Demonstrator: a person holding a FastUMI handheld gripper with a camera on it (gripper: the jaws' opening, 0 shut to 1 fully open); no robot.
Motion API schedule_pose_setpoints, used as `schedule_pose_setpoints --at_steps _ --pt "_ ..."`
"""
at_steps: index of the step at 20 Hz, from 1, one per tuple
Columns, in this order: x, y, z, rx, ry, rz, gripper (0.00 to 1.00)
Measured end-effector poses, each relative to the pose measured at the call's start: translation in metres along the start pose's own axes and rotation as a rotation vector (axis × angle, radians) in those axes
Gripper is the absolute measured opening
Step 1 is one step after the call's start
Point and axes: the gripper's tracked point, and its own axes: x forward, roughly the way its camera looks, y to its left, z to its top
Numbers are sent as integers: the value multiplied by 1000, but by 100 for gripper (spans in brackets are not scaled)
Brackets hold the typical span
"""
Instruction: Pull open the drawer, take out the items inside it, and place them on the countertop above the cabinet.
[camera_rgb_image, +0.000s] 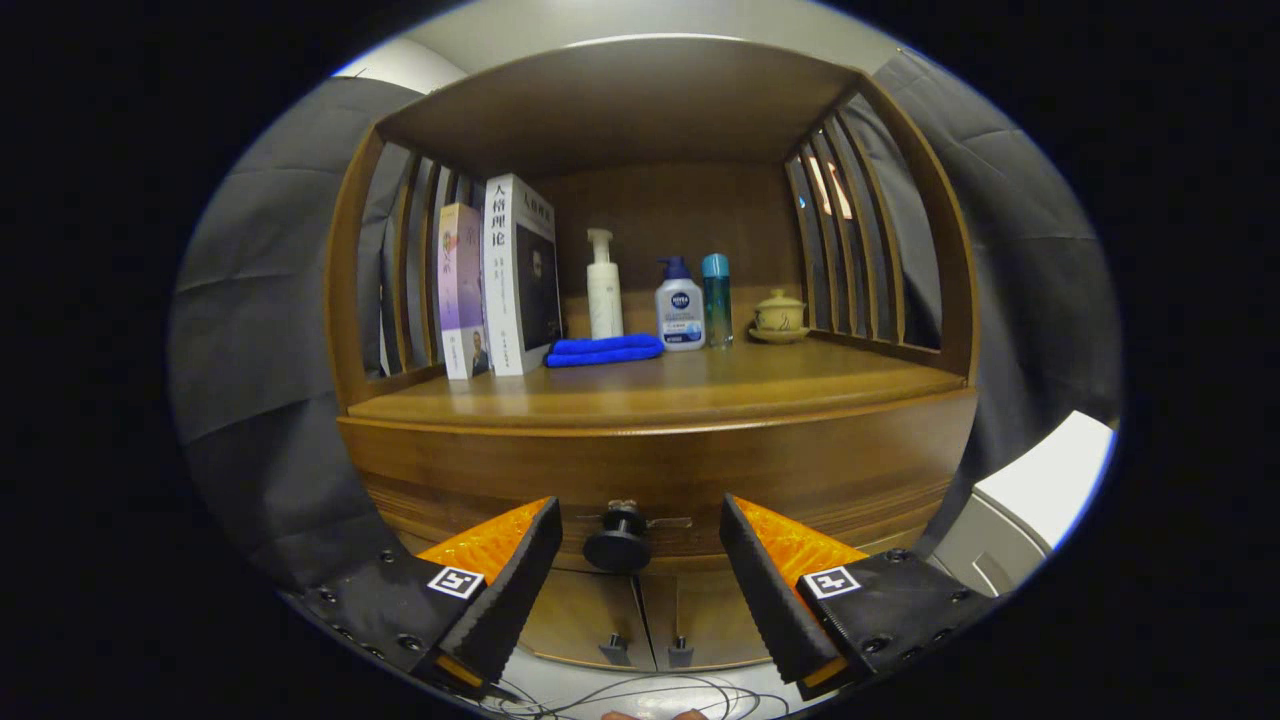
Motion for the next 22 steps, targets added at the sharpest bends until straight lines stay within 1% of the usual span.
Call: schedule_pose_setpoints --at_steps 1,4,8,9,11,12,13,14,15,17,22 --pt "7 1 -6 -1 11 3 100" --pt "18 1 -19 -9 37 -1 88" --pt "29 5 -25 -20 44 -3 71" --pt "31 11 -26 -23 48 33 67" --pt "28 10 -24 -44 43 13 46" --pt "30 9 -24 -44 42 9 46" --pt "29 9 -25 -44 49 10 39" --pt "27 8 -26 -41 52 13 39" --pt "29 11 -27 -39 59 25 29" --pt "28 10 -27 -44 71 37 29" --pt "9 8 -30 -54 62 12 29"
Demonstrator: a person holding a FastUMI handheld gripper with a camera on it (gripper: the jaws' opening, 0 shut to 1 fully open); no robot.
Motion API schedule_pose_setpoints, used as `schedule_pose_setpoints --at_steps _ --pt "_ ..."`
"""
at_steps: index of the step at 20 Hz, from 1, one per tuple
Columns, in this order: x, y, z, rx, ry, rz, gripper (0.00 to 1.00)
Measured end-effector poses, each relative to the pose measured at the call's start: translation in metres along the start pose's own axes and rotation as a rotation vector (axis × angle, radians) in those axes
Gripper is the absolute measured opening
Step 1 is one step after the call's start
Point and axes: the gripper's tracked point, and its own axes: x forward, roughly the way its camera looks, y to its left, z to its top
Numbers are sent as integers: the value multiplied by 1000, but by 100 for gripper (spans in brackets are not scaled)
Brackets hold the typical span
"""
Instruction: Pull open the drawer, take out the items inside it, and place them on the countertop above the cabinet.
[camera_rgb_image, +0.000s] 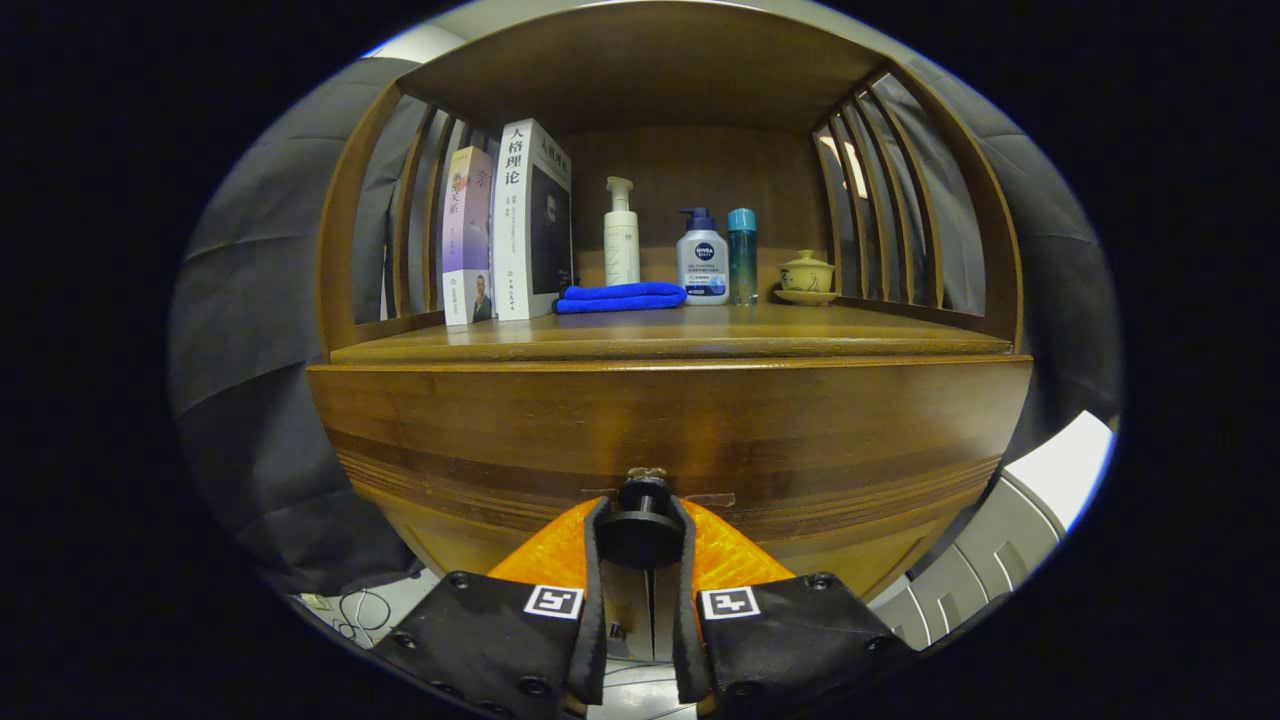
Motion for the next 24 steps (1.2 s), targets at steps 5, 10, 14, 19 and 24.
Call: schedule_pose_setpoints --at_steps 5,10,14,19,24 --pt "-37 1 -11 4 7 9 29" --pt "-77 4 -21 7 9 10 29" --pt "-103 7 -37 -8 17 19 29" --pt "-129 8 -44 -14 16 31 29" --pt "-148 14 -52 -42 10 39 29"
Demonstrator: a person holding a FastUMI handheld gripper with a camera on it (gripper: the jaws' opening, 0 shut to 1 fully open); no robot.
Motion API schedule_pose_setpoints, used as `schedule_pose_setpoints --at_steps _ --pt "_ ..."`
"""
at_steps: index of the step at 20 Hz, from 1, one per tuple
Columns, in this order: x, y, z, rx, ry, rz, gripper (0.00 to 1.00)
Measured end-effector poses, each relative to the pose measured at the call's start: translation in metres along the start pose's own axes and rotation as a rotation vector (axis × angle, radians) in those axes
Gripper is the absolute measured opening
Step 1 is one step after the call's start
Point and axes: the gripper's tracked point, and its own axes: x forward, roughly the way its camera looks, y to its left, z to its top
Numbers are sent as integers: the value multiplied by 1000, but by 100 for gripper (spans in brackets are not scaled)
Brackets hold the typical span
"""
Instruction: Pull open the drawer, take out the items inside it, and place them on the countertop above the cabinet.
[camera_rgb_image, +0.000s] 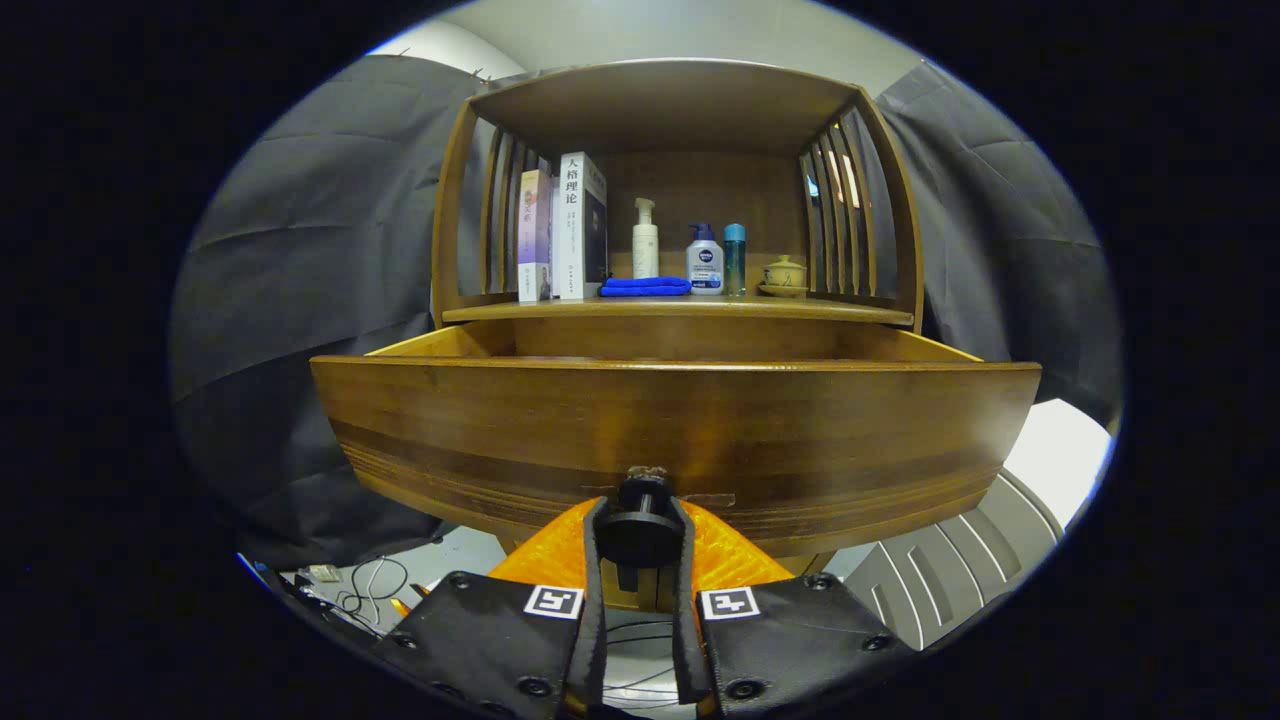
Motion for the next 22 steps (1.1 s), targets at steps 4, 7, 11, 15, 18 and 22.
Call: schedule_pose_setpoints --at_steps 4,7,11,15,18,22 --pt "-15 5 -5 -20 2 15 29" --pt "-20 6 -7 -12 14 23 29" --pt "-24 8 -9 -17 19 30 29" --pt "-25 9 -9 -9 29 44 29" --pt "-38 6 -15 -2 73 77 52" --pt "-71 -20 7 -27 45 69 100"
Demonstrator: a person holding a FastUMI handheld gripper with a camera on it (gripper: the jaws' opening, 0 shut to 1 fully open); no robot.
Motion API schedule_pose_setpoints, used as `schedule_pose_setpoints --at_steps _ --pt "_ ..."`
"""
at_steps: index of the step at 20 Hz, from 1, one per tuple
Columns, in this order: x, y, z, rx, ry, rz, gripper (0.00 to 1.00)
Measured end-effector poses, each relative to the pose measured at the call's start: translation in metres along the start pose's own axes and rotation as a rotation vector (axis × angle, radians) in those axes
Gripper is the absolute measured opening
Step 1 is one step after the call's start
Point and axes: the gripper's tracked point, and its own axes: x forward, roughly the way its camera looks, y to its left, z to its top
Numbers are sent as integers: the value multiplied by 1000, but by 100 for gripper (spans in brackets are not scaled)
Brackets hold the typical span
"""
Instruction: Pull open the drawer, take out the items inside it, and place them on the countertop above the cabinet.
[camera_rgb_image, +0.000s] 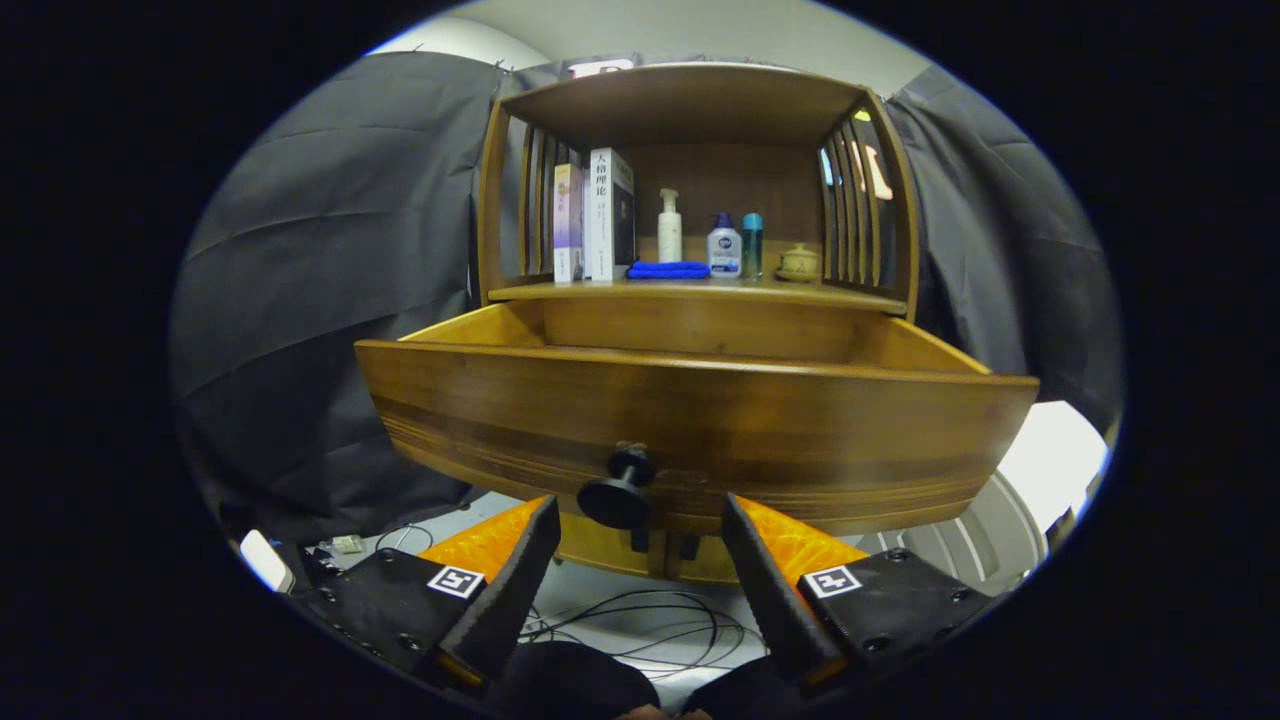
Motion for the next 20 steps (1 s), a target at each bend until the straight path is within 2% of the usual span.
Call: schedule_pose_setpoints --at_steps 5,9,15,20 --pt "-18 -28 55 17 -42 -39 100" --pt "-9 -40 102 10 -36 -41 100" --pt "32 -38 156 2 27 -8 100" --pt "85 -21 165 -8 139 56 100"
